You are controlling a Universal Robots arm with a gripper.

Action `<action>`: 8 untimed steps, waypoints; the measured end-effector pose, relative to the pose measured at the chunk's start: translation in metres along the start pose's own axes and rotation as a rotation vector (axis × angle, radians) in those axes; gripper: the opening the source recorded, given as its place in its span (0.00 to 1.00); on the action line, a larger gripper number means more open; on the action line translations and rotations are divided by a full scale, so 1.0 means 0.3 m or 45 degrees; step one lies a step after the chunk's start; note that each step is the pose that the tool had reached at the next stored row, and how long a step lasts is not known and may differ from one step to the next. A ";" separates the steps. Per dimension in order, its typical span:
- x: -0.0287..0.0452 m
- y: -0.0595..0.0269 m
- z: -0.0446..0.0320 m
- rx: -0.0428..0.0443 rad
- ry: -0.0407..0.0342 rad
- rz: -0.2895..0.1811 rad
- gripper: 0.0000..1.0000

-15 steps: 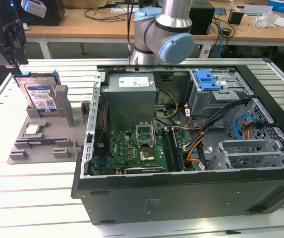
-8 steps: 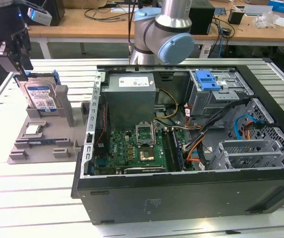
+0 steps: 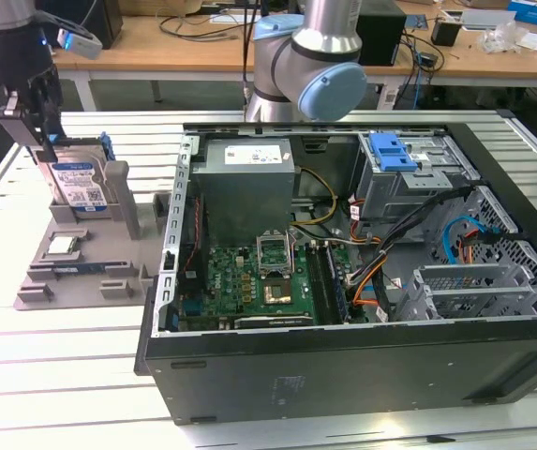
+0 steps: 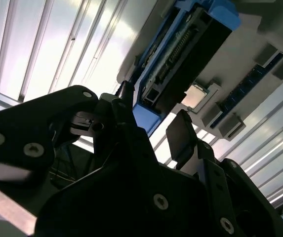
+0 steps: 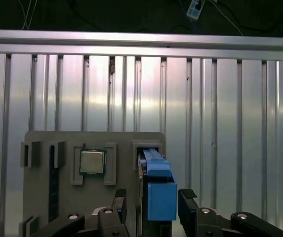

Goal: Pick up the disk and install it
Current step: 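Pick up the disk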

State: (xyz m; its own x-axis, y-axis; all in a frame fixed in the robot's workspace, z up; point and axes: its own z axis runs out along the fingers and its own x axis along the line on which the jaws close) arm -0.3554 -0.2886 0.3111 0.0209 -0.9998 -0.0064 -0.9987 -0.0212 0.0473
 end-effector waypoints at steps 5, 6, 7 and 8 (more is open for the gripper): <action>-0.010 -0.003 0.043 0.000 0.0015 -0.012 0.54; -0.010 -0.003 0.049 0.000 0.0016 -0.013 0.54; -0.010 -0.004 0.055 0.000 0.0016 -0.013 0.54; -0.010 -0.004 0.063 0.000 0.0015 -0.013 0.54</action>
State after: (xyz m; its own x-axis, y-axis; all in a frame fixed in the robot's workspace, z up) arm -0.3552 -0.2854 0.2922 0.0313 -0.9995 -0.0057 -0.9984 -0.0315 0.0471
